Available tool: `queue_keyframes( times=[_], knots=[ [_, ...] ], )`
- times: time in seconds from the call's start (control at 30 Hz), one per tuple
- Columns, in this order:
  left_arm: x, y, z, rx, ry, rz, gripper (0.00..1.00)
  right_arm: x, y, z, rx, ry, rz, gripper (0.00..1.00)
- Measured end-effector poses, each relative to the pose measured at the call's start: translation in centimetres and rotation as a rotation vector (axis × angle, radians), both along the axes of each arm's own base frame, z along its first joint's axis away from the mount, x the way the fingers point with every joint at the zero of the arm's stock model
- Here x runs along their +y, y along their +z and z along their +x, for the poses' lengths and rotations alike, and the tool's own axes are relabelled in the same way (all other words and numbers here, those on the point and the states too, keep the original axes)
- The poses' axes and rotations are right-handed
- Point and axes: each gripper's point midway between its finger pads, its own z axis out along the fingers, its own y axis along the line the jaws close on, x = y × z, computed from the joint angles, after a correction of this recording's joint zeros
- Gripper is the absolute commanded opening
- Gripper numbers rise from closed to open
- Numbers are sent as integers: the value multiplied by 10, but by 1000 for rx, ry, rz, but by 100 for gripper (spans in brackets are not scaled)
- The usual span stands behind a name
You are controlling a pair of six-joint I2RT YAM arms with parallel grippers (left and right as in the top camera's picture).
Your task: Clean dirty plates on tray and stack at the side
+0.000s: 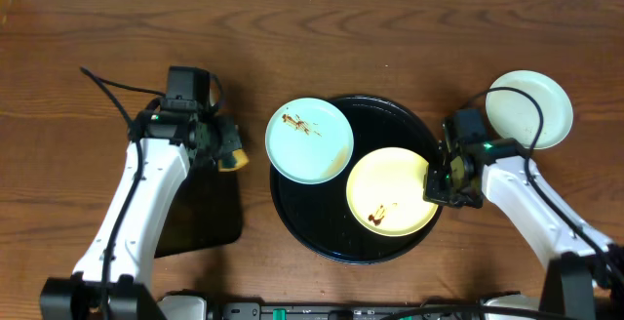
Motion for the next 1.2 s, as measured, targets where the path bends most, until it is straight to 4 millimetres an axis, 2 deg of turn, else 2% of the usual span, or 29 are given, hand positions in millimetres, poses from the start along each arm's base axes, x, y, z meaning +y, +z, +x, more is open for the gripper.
queue_keyframes(
  times=[0.23, 0.4, 0.5, 0.67, 0.8, 1.07, 1.2],
  knots=[
    [-69, 32, -4, -63, -187, -333, 8, 2, -8, 2, 12, 1, 9, 2],
    [-125, 43, -23, -50, -349, -452, 8, 3, -8, 3, 11, 0, 13, 2],
    [-160, 43, -35, -25, -441, -497, 8, 3, -8, 3, 11, 0, 13, 2],
    [-212, 32, -55, 28, -560, -546, 8, 3, -8, 2, 13, 0, 15, 2],
    [-240, 17, -70, 90, -620, -573, 8, 4, -8, 2, 15, 0, 17, 2],
    [-282, -31, -83, 205, -685, -631, 7, 4, -8, 1, 20, -3, 20, 2],
    [-299, -42, -84, 199, -712, -654, 7, 5, -8, 0, 22, -6, 22, 2]
  ],
)
